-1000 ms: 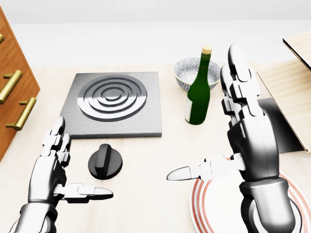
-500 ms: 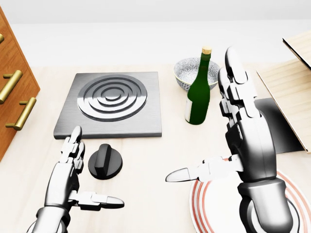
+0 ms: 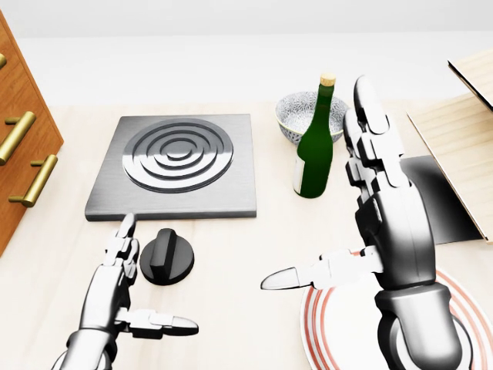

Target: Turn on the stove.

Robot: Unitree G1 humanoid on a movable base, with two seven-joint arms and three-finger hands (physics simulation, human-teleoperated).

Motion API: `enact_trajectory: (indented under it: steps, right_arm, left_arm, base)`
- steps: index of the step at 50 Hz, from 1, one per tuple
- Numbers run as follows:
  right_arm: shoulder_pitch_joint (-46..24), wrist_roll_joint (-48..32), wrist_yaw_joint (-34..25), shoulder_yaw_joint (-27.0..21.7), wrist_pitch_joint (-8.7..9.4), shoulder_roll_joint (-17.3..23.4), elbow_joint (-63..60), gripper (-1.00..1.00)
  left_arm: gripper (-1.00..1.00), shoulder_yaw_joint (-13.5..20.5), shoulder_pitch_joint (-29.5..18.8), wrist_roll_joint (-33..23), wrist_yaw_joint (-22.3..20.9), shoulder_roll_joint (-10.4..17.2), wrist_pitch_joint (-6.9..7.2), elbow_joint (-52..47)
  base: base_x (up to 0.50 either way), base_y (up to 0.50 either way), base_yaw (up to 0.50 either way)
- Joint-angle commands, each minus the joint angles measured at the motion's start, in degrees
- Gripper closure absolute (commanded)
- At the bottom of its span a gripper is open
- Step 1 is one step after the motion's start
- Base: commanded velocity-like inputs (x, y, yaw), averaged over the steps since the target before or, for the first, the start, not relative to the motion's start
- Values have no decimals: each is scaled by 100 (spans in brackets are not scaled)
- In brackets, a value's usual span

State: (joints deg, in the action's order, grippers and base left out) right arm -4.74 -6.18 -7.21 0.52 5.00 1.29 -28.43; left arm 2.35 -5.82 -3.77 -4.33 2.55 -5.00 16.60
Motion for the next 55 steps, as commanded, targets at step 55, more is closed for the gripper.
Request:
enact_trajectory:
  steps: [55]
  right_arm:
    - [-14,8,-13,12,0,-6,-60,-100]
  left_arm:
    - [-100,-634,241,-418,-144,-356,0,371]
  base:
    - [0,0,0]
